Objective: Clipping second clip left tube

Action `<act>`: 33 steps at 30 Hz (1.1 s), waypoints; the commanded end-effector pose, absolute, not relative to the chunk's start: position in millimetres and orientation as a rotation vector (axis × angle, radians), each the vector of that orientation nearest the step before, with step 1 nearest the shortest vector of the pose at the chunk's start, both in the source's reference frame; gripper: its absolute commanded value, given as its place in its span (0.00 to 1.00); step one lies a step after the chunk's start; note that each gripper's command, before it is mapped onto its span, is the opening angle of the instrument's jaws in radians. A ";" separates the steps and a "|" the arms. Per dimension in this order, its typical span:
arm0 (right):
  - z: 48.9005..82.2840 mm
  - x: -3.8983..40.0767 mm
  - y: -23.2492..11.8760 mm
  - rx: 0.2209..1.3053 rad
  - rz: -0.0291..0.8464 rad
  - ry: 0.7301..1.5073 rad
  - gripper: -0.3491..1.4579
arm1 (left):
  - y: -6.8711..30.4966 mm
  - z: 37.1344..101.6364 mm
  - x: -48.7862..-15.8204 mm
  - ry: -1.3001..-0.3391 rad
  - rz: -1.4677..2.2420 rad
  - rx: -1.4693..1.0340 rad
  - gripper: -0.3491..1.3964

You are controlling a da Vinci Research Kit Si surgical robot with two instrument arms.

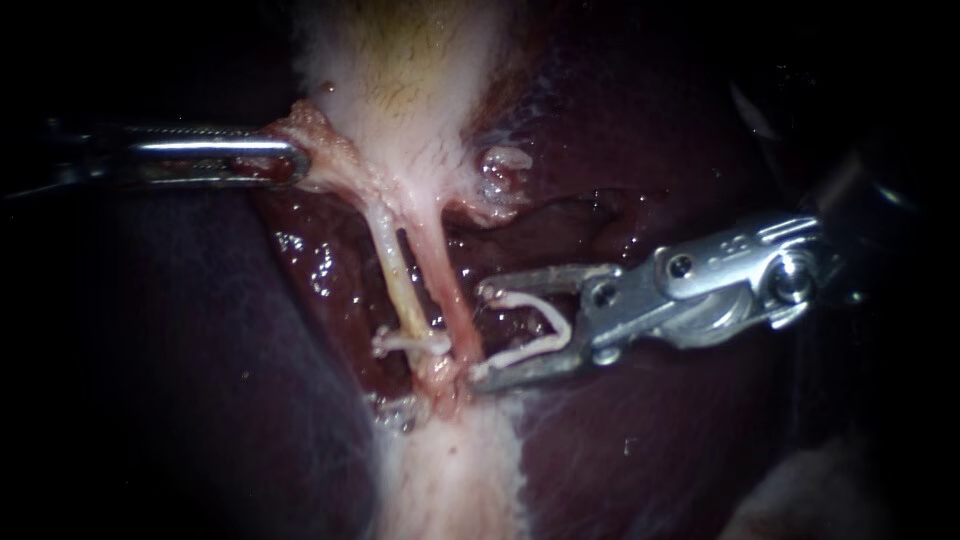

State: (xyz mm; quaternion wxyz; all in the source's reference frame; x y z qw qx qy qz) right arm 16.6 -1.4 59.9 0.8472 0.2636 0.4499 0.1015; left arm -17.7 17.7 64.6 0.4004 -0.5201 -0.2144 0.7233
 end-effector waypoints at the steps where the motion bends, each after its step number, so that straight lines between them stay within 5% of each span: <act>1: 60.0 16.9 -1.4 0.559 0.212 0.948 0.47 | 17.7 64.5 -17.7 -0.542 1.829 -1.315 0.00; 33: 67.3 20.0 -1.1 0.584 0.251 0.933 0.47 | 17.5 64.1 -17.8 -0.536 1.828 -1.313 0.00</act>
